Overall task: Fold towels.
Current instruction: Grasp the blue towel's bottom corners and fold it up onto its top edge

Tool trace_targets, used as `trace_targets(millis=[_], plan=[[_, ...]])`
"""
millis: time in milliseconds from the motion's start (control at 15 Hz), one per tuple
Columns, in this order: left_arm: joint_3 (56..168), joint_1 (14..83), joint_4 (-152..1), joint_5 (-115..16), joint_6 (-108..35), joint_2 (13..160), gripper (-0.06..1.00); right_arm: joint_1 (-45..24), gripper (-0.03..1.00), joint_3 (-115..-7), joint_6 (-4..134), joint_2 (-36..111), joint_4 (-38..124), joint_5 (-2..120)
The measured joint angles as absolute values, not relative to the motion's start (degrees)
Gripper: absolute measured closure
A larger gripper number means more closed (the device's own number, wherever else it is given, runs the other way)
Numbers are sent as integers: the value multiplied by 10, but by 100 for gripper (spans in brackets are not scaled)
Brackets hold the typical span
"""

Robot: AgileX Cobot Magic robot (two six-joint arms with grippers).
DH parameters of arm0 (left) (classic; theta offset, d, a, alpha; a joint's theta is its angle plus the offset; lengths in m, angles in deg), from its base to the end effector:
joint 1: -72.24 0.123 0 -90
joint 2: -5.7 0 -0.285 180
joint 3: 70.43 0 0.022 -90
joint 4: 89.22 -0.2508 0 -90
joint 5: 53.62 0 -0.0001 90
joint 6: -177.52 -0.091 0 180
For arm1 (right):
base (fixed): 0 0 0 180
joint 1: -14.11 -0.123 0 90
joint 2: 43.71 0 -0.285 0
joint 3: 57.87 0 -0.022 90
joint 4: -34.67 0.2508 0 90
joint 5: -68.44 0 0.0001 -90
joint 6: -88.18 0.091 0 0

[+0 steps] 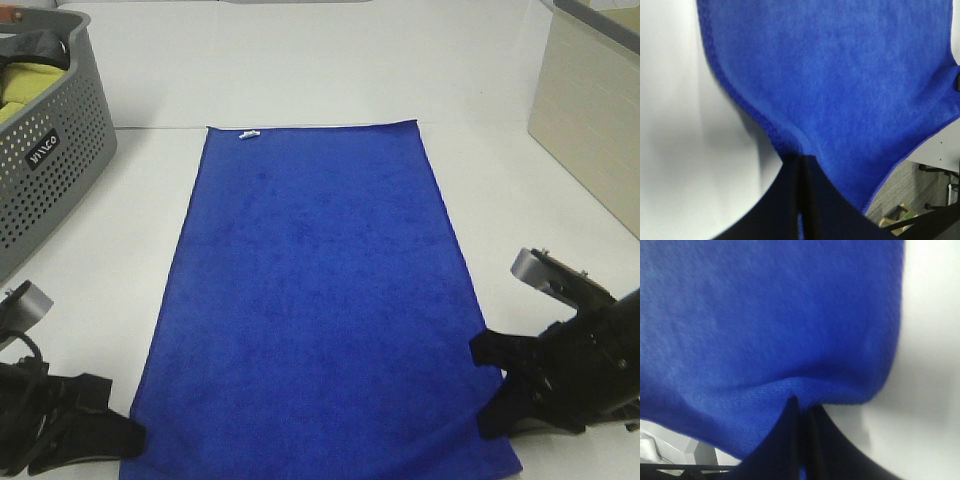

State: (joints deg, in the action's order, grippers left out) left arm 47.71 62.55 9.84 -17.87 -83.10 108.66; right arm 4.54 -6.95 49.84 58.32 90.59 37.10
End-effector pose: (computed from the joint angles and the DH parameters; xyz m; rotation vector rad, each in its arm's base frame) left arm 0.1668 -0.0818 0.0954 -0.0935 2.7783 -0.9889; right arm 0.1953 0.0728 0.1071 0.0484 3.0089 0.7106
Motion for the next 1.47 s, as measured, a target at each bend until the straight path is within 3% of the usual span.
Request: trace_targets(millis=[267,667,1200,1467], plan=[[578,626,100,-184,-775,1084,94,45,97,-207,590,590,810,356],[815,626,70,-258,-724,1130,94,45,97,-517,707,728,668,280],[1125,625,32,-348,-718,1323,94,88,97,-967,764,998,653,191],[1240,625,32,-361,-759,1404,94,99,97,-1117,765,1102,666,188]])
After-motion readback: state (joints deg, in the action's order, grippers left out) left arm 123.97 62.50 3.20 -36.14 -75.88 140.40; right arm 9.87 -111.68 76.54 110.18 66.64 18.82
